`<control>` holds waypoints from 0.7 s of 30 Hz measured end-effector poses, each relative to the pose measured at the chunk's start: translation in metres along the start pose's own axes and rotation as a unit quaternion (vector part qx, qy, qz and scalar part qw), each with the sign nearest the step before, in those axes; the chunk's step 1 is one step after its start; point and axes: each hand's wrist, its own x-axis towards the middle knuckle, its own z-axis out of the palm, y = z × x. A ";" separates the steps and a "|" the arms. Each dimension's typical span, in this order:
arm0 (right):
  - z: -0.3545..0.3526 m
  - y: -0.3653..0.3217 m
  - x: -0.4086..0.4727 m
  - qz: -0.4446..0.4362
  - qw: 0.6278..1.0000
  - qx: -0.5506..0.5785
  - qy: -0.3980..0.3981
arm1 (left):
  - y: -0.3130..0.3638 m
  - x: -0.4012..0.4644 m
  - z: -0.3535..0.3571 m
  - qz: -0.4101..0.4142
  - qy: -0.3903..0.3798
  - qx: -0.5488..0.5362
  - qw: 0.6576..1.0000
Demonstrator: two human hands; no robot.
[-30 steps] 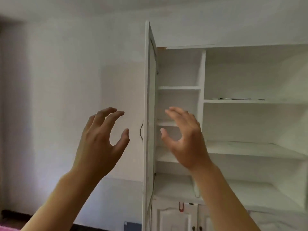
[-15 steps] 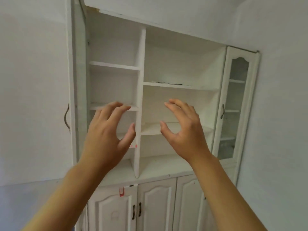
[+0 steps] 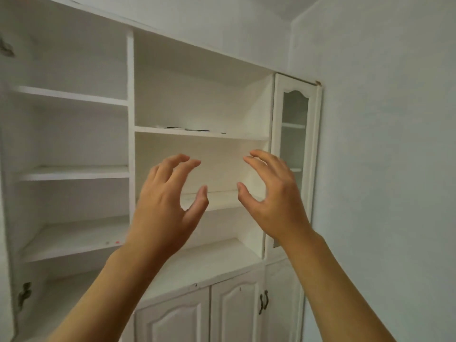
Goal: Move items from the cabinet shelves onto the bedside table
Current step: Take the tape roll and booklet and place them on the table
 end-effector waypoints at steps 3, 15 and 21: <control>-0.010 0.048 -0.002 0.013 1.000 -0.017 -0.006 | 0.018 0.011 0.045 -0.002 -0.007 -0.016 1.000; -0.016 0.183 -0.006 0.063 0.996 -0.059 -0.014 | 0.044 0.054 0.193 0.009 -0.036 -0.076 0.996; 0.006 0.236 0.002 0.069 0.994 -0.086 -0.025 | 0.027 0.079 0.264 -0.006 -0.041 -0.095 0.995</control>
